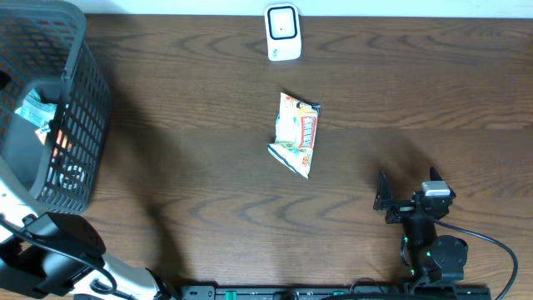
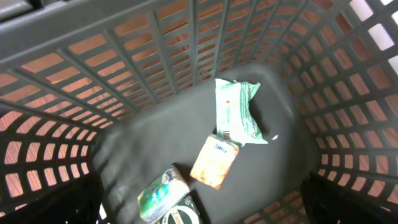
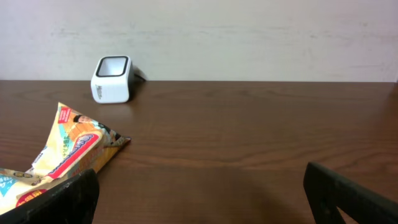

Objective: Scan the item barcode

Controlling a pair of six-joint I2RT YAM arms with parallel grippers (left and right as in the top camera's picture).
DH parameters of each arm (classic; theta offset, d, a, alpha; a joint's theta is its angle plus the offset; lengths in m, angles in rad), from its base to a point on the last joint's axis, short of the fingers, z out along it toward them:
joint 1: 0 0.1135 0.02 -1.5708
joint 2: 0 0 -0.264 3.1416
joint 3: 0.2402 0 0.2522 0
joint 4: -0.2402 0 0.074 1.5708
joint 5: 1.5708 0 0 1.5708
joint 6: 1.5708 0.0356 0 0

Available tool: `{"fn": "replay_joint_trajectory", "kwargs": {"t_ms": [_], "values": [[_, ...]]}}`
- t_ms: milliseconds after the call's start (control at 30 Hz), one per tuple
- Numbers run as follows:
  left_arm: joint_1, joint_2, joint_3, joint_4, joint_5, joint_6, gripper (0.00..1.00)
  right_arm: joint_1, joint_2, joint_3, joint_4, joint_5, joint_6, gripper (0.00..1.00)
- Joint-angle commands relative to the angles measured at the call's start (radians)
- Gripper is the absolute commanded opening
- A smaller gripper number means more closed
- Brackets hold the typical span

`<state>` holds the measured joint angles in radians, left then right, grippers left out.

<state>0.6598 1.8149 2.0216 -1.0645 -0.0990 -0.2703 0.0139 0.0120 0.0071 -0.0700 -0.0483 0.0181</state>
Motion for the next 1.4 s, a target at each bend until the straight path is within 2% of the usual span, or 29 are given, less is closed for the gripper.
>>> {"fn": "replay_joint_trajectory", "kwargs": {"t_ms": [0, 933, 1367], "values": [[0.002, -0.001, -0.002, 0.004, 0.028, 0.034, 1.0, -0.008, -0.006, -0.001, -0.005, 0.004, 0.011, 0.99], [0.002, 0.017, -0.002, 0.032, 0.032, 0.057, 1.0, -0.008, -0.006, -0.001, -0.005, 0.004, 0.011, 0.99], [0.002, 0.035, -0.002, 0.043, 0.039, 0.107, 0.99, -0.008, -0.006, -0.001, -0.005, 0.004, 0.011, 0.99]]}}
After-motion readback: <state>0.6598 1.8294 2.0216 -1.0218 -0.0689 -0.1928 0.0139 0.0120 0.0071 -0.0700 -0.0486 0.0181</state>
